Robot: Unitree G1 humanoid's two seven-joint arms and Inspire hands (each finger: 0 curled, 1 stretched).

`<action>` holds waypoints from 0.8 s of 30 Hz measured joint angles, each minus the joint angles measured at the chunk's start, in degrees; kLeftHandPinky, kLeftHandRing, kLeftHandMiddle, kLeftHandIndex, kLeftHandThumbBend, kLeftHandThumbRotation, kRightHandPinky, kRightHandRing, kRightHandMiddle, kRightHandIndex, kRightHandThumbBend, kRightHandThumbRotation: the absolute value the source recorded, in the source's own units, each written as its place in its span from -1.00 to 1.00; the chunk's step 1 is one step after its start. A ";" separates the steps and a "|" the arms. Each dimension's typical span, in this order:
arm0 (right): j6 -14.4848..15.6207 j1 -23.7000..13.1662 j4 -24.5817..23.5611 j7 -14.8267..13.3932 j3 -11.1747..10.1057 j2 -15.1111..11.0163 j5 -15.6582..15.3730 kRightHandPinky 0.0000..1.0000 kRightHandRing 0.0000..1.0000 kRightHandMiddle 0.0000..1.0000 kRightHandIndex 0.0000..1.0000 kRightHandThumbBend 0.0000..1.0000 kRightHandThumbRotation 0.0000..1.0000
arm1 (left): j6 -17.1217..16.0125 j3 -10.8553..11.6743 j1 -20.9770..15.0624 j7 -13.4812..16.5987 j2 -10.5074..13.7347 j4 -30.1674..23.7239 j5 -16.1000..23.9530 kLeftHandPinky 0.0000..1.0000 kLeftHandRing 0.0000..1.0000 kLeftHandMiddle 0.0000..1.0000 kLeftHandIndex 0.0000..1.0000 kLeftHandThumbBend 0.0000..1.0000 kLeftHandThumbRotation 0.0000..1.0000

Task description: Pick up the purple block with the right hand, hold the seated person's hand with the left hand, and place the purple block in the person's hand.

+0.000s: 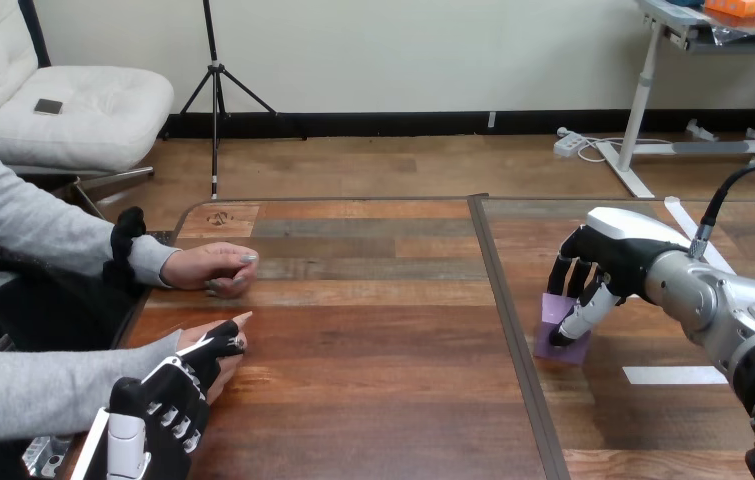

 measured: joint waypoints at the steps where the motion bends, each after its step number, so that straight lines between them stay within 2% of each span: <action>1: -0.04 0.07 0.00 -0.13 -0.03 0.01 0.06 -0.09 0.02 0.09 0.03 0.48 -1.00 | 0.08 0.00 0.01 0.03 0.00 -0.07 0.01 1.00 0.94 0.77 0.36 0.54 1.00; 9: -0.15 0.42 0.00 -0.94 -0.37 0.09 0.46 -0.17 -0.06 0.03 -0.01 0.43 -1.00 | 0.17 0.00 0.02 0.30 0.01 -0.52 0.20 1.00 0.93 0.77 0.36 0.56 1.00; 24: -0.15 0.72 0.00 -1.43 -0.67 0.34 1.40 -0.19 -0.08 0.01 -0.03 0.42 -1.00 | 0.46 0.00 0.04 0.36 0.01 -0.72 0.16 1.00 0.94 0.77 0.34 0.52 1.00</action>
